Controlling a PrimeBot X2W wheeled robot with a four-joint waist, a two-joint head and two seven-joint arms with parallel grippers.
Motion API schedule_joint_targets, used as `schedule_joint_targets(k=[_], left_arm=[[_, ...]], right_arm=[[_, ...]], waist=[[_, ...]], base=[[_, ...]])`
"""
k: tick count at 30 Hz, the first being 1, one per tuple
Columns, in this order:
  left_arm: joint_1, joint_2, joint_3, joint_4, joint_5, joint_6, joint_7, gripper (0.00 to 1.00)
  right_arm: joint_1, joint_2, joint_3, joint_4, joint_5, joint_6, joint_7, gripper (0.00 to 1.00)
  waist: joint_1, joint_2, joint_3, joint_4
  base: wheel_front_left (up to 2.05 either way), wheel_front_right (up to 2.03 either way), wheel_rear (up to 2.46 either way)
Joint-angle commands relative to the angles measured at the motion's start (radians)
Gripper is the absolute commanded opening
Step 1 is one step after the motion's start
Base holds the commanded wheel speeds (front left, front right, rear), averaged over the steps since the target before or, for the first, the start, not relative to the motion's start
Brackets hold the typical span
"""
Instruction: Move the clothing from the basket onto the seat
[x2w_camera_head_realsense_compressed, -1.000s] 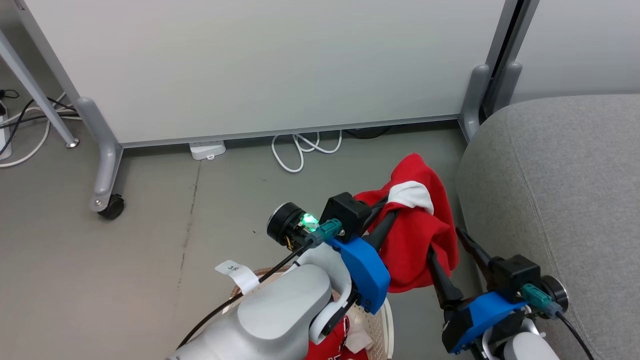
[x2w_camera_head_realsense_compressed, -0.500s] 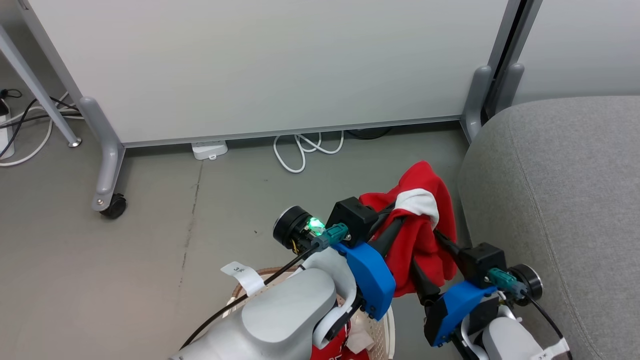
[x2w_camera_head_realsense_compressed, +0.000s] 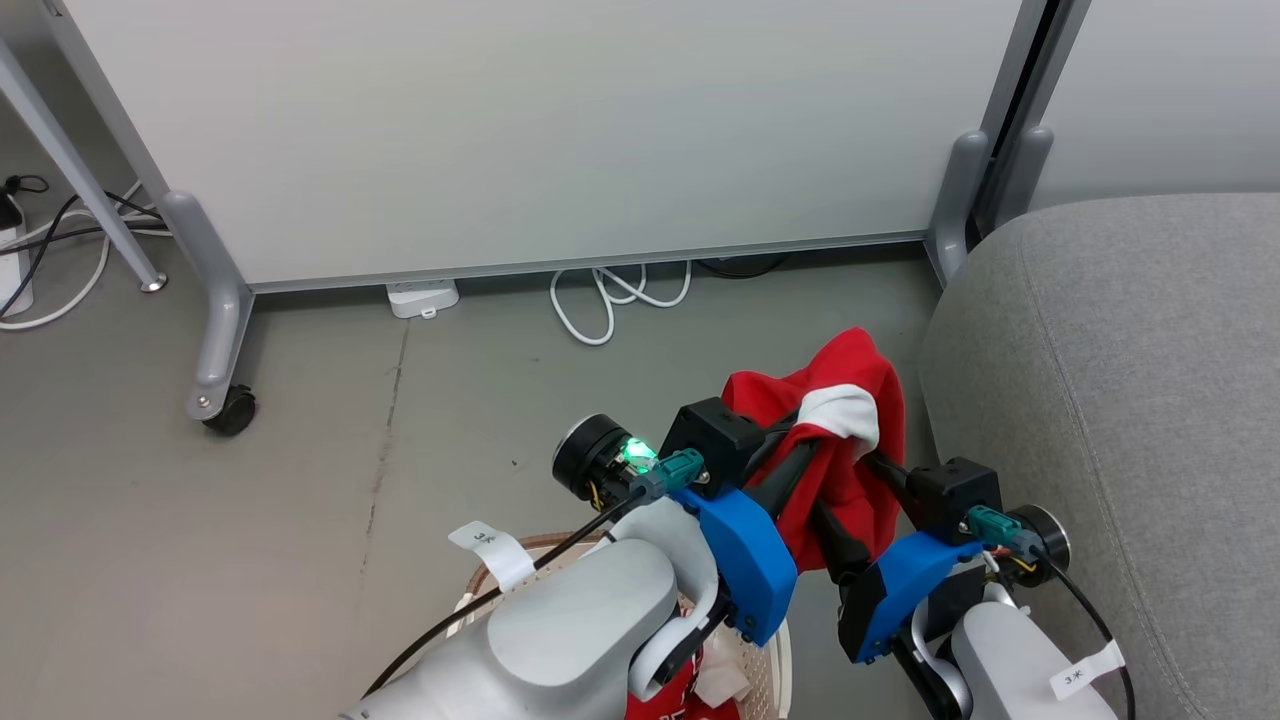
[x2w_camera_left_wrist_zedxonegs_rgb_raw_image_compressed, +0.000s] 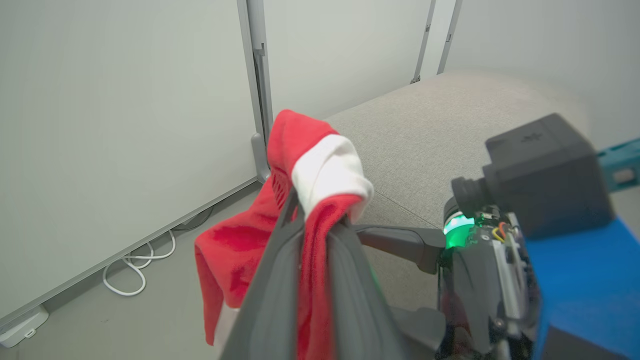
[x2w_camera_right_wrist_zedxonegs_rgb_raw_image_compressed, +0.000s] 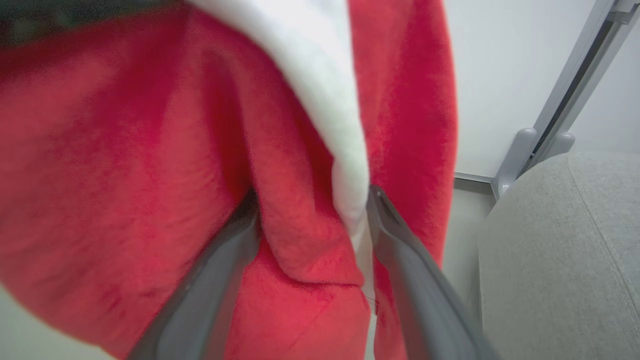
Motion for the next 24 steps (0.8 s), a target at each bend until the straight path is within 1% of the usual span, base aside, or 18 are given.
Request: schedule_joint_targets(k=[1, 5, 6, 7, 8, 9, 24], left_arm=[[-0.020, 0.000, -0.002, 0.000, -0.002, -0.003, -0.003, 0.00], [-0.018, 0.000, -0.006, 0.000, -0.007, -0.004, -0.005, 0.00], [-0.018, 0.000, -0.007, 0.000, -0.008, -0.004, -0.005, 0.00], [-0.019, 0.000, -0.007, 0.000, -0.010, -0.004, -0.006, 0.00], [-0.019, 0.000, -0.008, 0.002, -0.011, -0.004, -0.007, 0.00], [-0.019, 0.000, -0.009, 0.003, -0.011, -0.003, -0.007, 0.00], [-0.020, 0.000, -0.015, 0.020, -0.027, 0.003, -0.014, 0.00]], right_arm=[[-0.016, -0.003, 0.003, 0.006, 0.005, 0.001, -0.007, 1.00], [-0.032, -0.003, 0.019, 0.030, 0.020, 0.001, -0.018, 1.00], [-0.035, -0.003, 0.023, 0.033, 0.021, 0.001, -0.021, 0.96], [-0.039, -0.003, 0.025, 0.035, 0.023, 0.001, -0.026, 0.51], [-0.041, -0.003, 0.027, 0.039, 0.025, 0.001, -0.029, 0.21], [-0.043, -0.003, 0.028, 0.043, 0.026, 0.001, -0.032, 0.00], [-0.053, -0.003, 0.045, 0.088, 0.054, 0.001, -0.052, 0.00]], waist=[[0.0000, 0.0000, -0.001, -0.001], [0.0000, 0.0000, -0.004, -0.003], [0.0000, 0.0000, -0.005, -0.003], [0.0000, 0.0000, -0.006, -0.003], [0.0000, 0.0000, -0.006, -0.004], [0.0000, 0.0000, -0.007, -0.004], [0.0000, 0.0000, -0.022, -0.005]], base=[[0.00, 0.00, 0.00], [0.00, 0.00, 0.00], [0.00, 0.00, 0.00], [0.00, 0.00, 0.00], [0.00, 0.00, 0.00], [0.00, 0.00, 0.00], [0.00, 0.00, 0.00]])
